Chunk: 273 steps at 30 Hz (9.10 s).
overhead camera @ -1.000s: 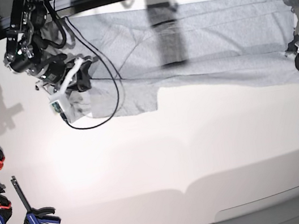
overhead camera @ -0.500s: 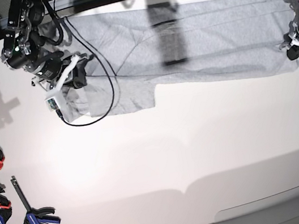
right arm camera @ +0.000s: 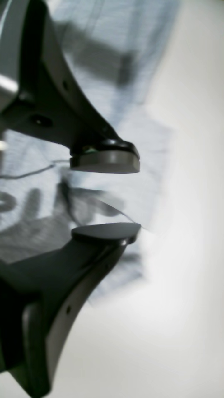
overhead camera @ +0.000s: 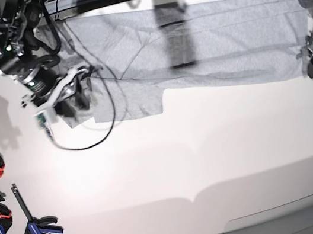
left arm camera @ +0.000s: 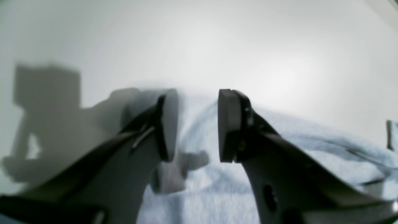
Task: Fold the T-shirt properly
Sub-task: 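Release the right gripper and move it along the folded shirt edge, then grasp the folded shirt end with the right gripper, left holds other end, then pull the shirt ends apart with both grippers to straighten the strip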
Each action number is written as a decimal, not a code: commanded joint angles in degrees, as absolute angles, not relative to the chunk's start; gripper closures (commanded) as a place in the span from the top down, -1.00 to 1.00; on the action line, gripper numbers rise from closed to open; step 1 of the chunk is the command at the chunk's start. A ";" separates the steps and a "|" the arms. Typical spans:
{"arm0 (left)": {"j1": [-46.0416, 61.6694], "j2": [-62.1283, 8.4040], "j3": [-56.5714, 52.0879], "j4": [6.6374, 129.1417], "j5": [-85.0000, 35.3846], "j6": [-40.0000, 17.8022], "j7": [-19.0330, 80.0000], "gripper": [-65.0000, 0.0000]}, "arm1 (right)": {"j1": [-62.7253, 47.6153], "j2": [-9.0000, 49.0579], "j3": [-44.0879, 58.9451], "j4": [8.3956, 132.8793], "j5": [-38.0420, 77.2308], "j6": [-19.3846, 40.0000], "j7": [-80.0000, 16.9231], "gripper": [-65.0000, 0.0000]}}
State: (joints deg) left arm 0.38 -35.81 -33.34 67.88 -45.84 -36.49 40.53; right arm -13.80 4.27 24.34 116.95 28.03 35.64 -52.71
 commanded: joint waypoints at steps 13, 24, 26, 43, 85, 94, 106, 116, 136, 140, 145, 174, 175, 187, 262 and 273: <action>-1.08 -41.80 -33.82 84.42 -34.74 -28.38 32.10 -0.39 | -3.86 4.60 25.34 103.72 28.10 32.23 -48.05 -0.22; -0.93 -41.80 -33.82 84.40 -32.80 -26.92 33.43 -0.28 | 11.20 4.56 24.73 79.07 23.53 26.09 -50.72 -0.22; -0.93 -41.80 -33.82 84.40 -32.82 -26.94 33.43 -0.28 | 13.13 4.40 24.73 77.01 21.39 25.36 -52.21 -0.22; -0.95 -41.80 -33.82 84.40 -32.97 -26.92 33.69 -0.28 | 16.49 4.27 15.64 64.84 19.73 24.80 -57.14 -0.23; -0.93 -41.78 -33.82 84.40 -32.99 -24.84 34.72 -0.28 | -17.12 -6.79 5.61 106.04 38.26 36.62 -69.89 -0.36; -0.91 -41.74 -33.80 84.40 -33.61 -24.84 35.20 -0.28 | -9.17 -3.92 6.24 122.26 43.48 40.00 -66.50 -0.33; 0.23 -34.00 -33.65 84.36 -40.97 -30.04 39.29 -0.37 | -4.71 -2.83 21.74 115.22 26.37 34.26 -57.63 -1.00; 1.91 -29.54 -33.58 75.31 -40.38 -30.02 38.92 -0.60 | 1.04 -1.91 20.82 93.01 30.04 34.33 -57.60 -1.00; 1.91 -31.14 -33.61 58.06 -32.77 -30.00 35.42 -0.82 | -4.16 0.95 22.00 92.23 17.02 28.51 -50.65 -1.00; 1.91 -31.86 -33.61 58.06 -32.86 -29.98 35.00 -0.82 | -3.99 0.95 25.04 92.23 16.67 27.83 -49.45 -1.00; 1.89 -32.60 -33.61 58.06 -32.86 -29.95 34.61 -0.82 | -3.97 0.95 26.24 92.23 16.78 27.79 -49.43 -1.00; 1.91 -32.56 -33.61 58.06 -34.52 -29.98 34.28 -0.82 | -3.99 1.28 18.44 86.94 8.73 24.05 -45.84 -1.00; 1.91 -32.56 -33.61 58.06 -34.52 -29.95 34.28 -0.82 | -3.97 1.69 18.81 85.69 8.73 24.03 -45.34 -1.00; 1.91 -32.56 -33.61 58.06 -34.54 -29.98 32.47 -0.82 | -3.68 3.20 26.41 81.45 11.25 23.94 -44.21 -1.00; -16.21 -37.01 -33.65 39.83 -35.16 -29.41 33.01 -0.06 | 0.30 2.83 26.61 92.42 21.47 27.03 -49.04 -1.00; -16.21 -37.12 -33.65 39.83 -36.38 -32.03 35.55 -0.46 | 0.30 2.83 26.61 92.42 21.47 27.03 -49.04 -1.00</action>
State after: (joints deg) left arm -14.96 -35.27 -33.45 38.94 -34.96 -31.35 36.47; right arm -0.67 2.55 26.63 91.24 20.23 26.11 -50.26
